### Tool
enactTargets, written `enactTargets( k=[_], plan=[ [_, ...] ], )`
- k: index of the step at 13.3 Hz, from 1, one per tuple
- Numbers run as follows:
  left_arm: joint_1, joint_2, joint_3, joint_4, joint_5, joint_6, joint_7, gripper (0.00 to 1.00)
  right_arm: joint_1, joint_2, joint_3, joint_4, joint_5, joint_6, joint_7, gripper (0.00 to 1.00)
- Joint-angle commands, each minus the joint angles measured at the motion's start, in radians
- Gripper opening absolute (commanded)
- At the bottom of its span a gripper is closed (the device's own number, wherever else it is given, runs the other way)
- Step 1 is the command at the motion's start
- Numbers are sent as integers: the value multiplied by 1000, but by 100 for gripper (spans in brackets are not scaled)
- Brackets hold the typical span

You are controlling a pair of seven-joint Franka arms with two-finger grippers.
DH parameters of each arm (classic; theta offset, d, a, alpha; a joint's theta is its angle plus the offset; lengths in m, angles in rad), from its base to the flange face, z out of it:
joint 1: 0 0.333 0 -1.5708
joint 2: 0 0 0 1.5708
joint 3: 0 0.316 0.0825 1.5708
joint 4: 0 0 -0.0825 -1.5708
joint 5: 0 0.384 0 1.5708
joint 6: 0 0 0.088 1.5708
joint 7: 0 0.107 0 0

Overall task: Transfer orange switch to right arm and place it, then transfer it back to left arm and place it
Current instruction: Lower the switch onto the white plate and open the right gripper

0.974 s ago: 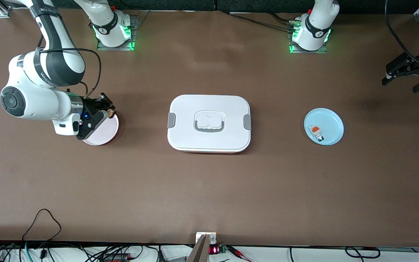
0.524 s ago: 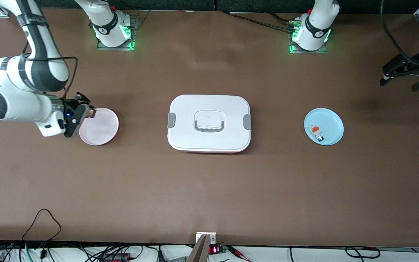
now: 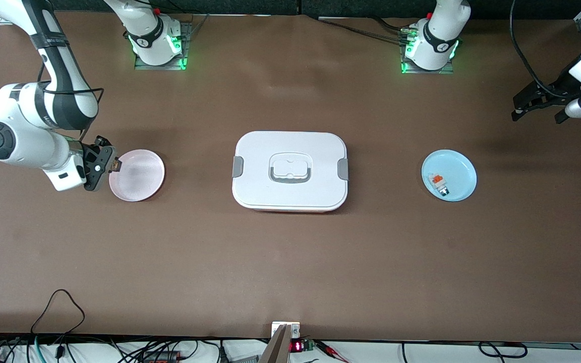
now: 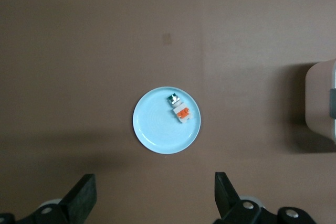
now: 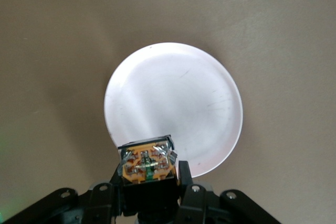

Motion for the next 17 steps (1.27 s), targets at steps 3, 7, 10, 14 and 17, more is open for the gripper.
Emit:
enactTargets(
  k=[3,7,10,14,17],
  plan=[
    [44,-74,5,-64,37,4,-17,99,-10,35,11,-55,-18,142,-82,25],
    [37,-53,4,-53,60,44,-7,99,-4,81,18,-109,-12,272,-81,25],
    [9,-27,-51,22,60,20,-65,99,-4,116,37,-112,-12,315,-85,25],
    [-37,126,-58,281,71,-205,-287,99,-4,156,36,-153,-12,418,-134,25],
    [-34,150,-49,286,65,-201,-287,99,-5,161,34,-202,-12,455,-166,25]
  ],
)
